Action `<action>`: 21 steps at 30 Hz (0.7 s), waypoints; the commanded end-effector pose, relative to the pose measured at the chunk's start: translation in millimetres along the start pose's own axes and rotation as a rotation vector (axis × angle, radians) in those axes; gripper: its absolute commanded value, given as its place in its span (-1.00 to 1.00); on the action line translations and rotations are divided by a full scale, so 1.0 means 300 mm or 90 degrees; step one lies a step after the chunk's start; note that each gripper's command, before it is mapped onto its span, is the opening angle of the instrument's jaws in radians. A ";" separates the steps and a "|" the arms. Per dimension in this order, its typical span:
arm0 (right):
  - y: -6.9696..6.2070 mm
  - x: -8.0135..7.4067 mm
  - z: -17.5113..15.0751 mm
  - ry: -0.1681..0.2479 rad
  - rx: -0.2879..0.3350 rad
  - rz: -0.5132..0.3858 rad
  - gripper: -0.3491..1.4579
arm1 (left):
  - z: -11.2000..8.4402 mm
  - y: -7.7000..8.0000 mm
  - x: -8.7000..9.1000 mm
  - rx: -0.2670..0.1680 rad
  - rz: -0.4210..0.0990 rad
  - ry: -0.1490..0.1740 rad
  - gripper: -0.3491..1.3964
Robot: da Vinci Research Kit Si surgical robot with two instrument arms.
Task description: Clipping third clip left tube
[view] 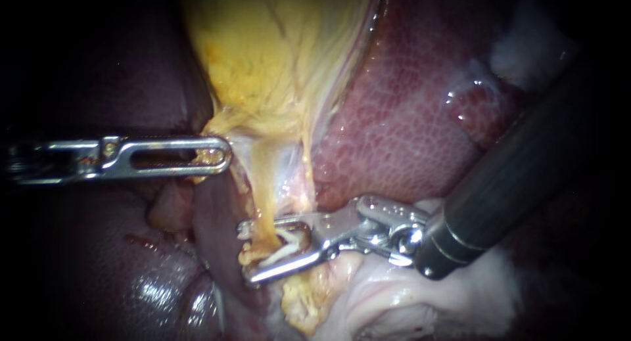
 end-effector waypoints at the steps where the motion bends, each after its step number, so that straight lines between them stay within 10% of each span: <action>1: -0.0001 0.0010 -0.001 0.002 -0.003 0.000 0.01 | -0.0002 0.0000 0.0000 0.000 0.000 0.000 -1.00; 21: 0.0046 -0.0030 -0.006 -0.015 -0.019 0.018 0.01 | -0.0012 -0.0014 -0.0002 0.001 -0.001 0.001 -1.00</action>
